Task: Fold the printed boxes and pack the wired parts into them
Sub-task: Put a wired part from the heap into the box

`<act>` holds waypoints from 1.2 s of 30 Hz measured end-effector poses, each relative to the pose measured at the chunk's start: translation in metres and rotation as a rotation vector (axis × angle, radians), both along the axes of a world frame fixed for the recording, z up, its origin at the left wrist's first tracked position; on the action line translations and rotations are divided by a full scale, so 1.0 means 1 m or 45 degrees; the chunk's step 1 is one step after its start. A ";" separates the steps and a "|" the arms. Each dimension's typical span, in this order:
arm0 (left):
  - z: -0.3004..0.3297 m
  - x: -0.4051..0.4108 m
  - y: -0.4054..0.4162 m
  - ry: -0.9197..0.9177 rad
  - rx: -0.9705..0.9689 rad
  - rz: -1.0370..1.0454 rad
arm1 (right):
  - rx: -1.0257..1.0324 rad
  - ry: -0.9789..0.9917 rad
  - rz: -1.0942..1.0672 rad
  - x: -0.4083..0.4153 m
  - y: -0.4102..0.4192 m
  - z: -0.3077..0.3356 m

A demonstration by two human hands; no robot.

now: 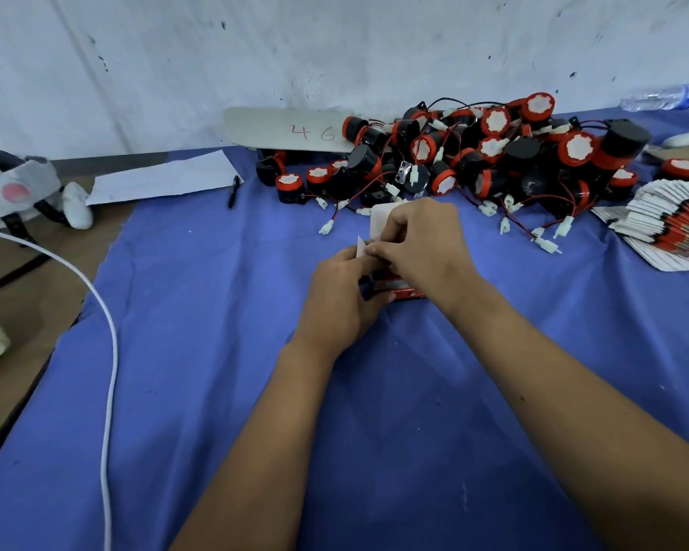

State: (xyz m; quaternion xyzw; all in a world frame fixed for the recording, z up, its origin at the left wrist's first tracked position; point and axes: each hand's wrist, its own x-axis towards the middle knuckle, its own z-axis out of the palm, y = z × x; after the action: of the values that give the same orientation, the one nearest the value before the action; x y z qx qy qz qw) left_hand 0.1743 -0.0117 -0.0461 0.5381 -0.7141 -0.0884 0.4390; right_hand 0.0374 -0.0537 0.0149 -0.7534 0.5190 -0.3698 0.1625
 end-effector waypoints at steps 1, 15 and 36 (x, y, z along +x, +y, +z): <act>0.001 0.000 0.001 0.017 -0.001 -0.024 | -0.012 -0.023 0.004 -0.001 0.000 -0.002; 0.000 0.000 0.001 0.338 0.057 -0.118 | -0.042 -0.060 0.039 -0.009 -0.001 -0.010; 0.002 0.000 0.004 0.399 0.163 -0.193 | 0.136 0.688 0.372 -0.016 0.007 0.016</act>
State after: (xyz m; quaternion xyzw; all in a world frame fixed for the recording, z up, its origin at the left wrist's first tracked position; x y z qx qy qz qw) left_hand 0.1748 -0.0074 -0.0441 0.4892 -0.6684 -0.2493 0.5017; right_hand 0.0211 -0.0466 0.0306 -0.8814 0.4483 -0.1011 0.1094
